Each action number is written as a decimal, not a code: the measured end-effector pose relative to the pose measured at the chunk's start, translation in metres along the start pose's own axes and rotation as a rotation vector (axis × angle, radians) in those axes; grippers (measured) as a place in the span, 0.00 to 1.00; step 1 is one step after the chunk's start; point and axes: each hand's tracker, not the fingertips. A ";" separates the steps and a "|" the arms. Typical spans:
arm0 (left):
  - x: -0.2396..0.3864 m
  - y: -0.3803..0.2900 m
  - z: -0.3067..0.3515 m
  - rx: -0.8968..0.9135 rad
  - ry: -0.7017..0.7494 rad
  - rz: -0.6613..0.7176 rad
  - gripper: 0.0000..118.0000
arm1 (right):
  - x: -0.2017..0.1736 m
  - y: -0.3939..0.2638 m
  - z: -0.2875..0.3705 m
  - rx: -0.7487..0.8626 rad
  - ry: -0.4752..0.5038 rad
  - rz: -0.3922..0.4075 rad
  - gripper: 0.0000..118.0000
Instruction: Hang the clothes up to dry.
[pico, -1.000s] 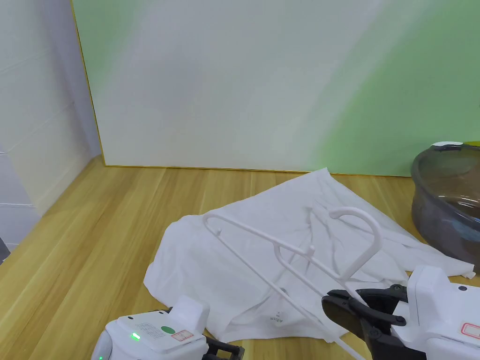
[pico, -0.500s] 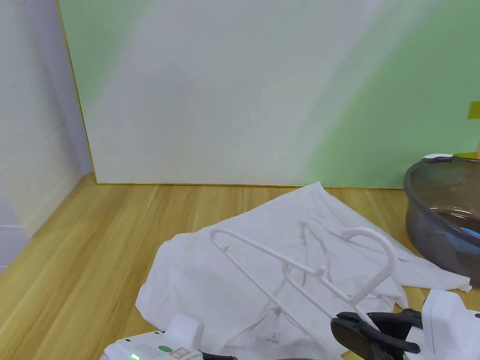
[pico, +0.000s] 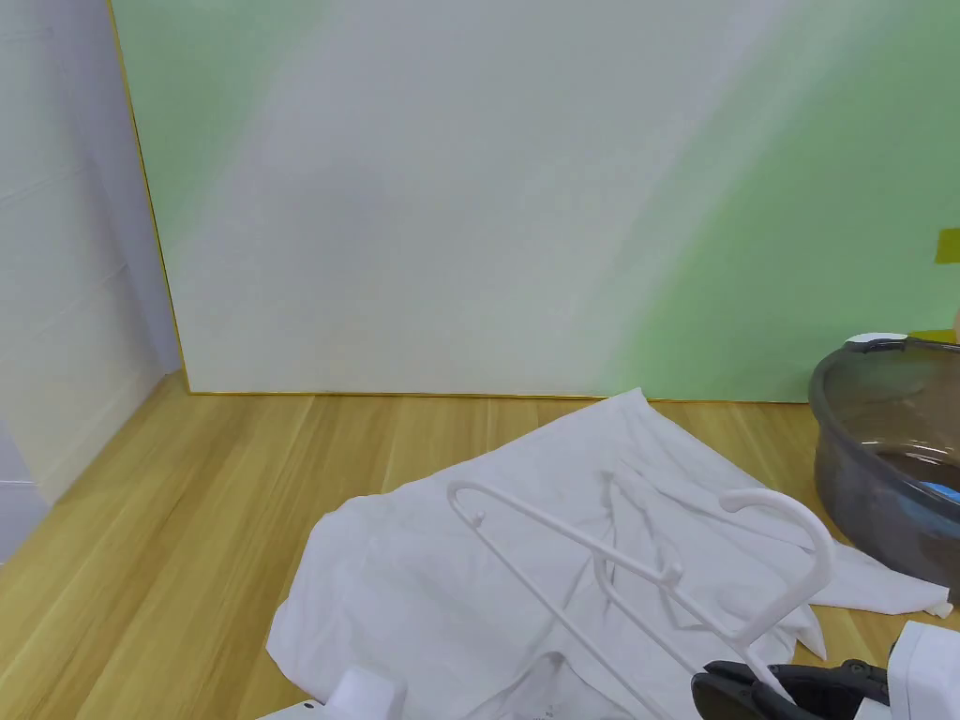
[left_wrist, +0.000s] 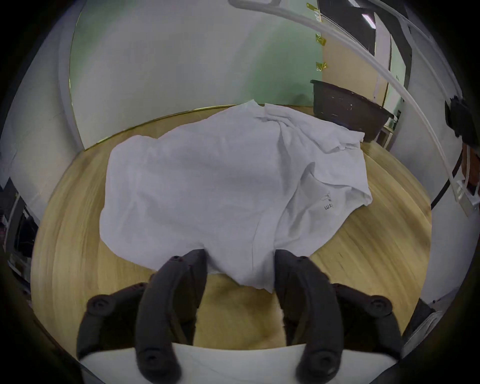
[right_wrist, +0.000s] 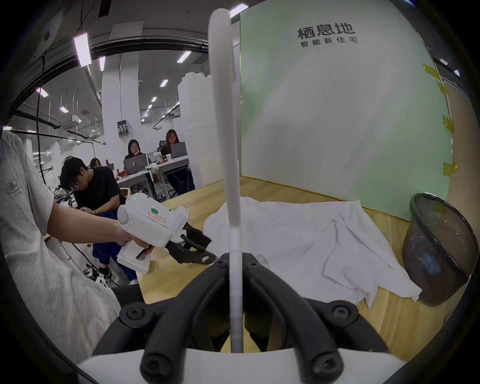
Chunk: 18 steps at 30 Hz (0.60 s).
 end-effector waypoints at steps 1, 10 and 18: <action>0.000 -0.001 0.001 -0.001 -0.007 -0.007 0.39 | 0.000 0.000 0.000 0.000 -0.001 0.000 0.05; 0.013 -0.003 -0.002 0.018 -0.008 -0.042 0.09 | -0.002 -0.002 -0.003 -0.010 -0.014 0.012 0.05; 0.004 0.000 0.001 -0.001 -0.038 0.029 0.05 | -0.030 -0.004 0.001 -0.080 -0.170 0.254 0.05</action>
